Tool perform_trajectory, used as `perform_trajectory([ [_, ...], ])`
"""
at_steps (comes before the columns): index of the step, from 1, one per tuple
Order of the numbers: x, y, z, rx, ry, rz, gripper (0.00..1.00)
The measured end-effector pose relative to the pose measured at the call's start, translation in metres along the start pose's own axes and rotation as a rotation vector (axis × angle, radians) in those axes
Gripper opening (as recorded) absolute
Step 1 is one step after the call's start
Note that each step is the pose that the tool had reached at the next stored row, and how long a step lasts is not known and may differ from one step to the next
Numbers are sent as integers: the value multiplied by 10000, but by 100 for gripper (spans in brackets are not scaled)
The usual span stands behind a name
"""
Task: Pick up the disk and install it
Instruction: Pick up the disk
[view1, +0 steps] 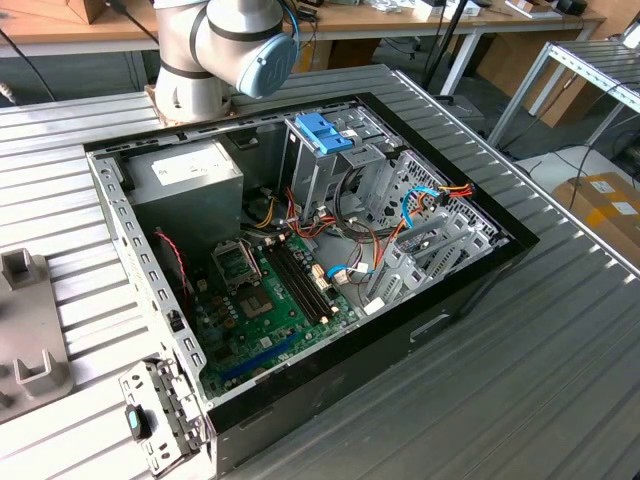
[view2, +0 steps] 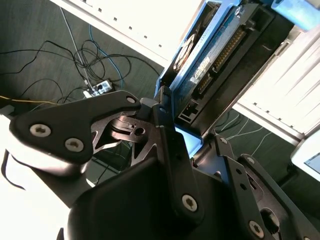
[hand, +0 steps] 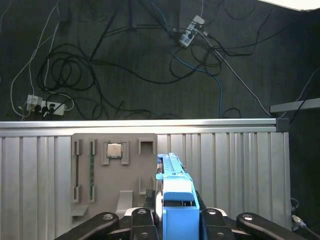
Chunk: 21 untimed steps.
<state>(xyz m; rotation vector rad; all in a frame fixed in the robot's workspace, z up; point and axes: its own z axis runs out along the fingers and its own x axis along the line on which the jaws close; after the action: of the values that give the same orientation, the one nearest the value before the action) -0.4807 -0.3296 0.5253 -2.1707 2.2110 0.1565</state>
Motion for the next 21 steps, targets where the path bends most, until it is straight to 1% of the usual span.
perform_trajectory([
  [2,-3,2,-33,-1,-4,0,37],
  [4,-9,4,-91,0,-11,-1,37],
  [7,-16,7,-161,-1,-17,-1,37],
  [14,-26,11,-259,-2,-32,-1,37],
  [17,-29,13,-289,-2,-37,-1,37],
  [18,-34,16,-345,-1,-44,-2,37],
  [19,-49,22,-499,-1,-56,-3,37],
  [20,-69,31,-696,-2,-65,-3,37],
  [21,-76,34,-767,-2,-69,-3,37],
])
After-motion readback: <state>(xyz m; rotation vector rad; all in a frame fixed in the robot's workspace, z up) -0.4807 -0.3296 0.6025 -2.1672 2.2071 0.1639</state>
